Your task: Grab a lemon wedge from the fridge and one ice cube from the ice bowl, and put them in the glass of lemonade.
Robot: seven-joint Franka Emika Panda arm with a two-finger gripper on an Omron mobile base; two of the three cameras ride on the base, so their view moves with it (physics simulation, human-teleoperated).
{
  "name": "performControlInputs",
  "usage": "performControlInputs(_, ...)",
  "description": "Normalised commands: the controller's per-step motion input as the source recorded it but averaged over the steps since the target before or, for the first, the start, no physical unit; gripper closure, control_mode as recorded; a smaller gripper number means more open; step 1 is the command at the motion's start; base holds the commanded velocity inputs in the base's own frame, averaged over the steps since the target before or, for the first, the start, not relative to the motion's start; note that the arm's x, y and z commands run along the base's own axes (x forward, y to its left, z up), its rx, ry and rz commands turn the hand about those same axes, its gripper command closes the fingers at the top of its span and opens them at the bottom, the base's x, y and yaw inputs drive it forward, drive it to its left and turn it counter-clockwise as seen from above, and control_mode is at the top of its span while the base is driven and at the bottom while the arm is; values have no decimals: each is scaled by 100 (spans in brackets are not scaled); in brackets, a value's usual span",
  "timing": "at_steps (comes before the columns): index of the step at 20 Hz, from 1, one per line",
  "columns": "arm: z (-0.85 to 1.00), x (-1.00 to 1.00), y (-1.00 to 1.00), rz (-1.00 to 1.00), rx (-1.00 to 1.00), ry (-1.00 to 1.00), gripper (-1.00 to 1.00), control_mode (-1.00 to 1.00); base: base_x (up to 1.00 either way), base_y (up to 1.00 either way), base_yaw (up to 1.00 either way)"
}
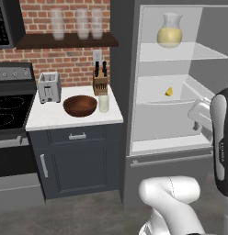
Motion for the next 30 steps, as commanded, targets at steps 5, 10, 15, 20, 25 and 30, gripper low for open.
performControlInputs(5,-6,0,3,0,-11,0,-100,-100,0,0,0)
performControlInputs(10,-34,0,0,0,-31,0,-100,-100,0,0,0)
performControlInputs(15,-41,0,-5,0,-25,-1,-100,-100,0,0,0)
performControlInputs(20,0,0,-7,0,0,-1,-100,-100,0,0,0)
performControlInputs(25,-2,-4,-38,0,-1,-1,-100,100,-1,-15,0)
performControlInputs(30,0,0,0,0,0,0,-100,100,0,-72,5)
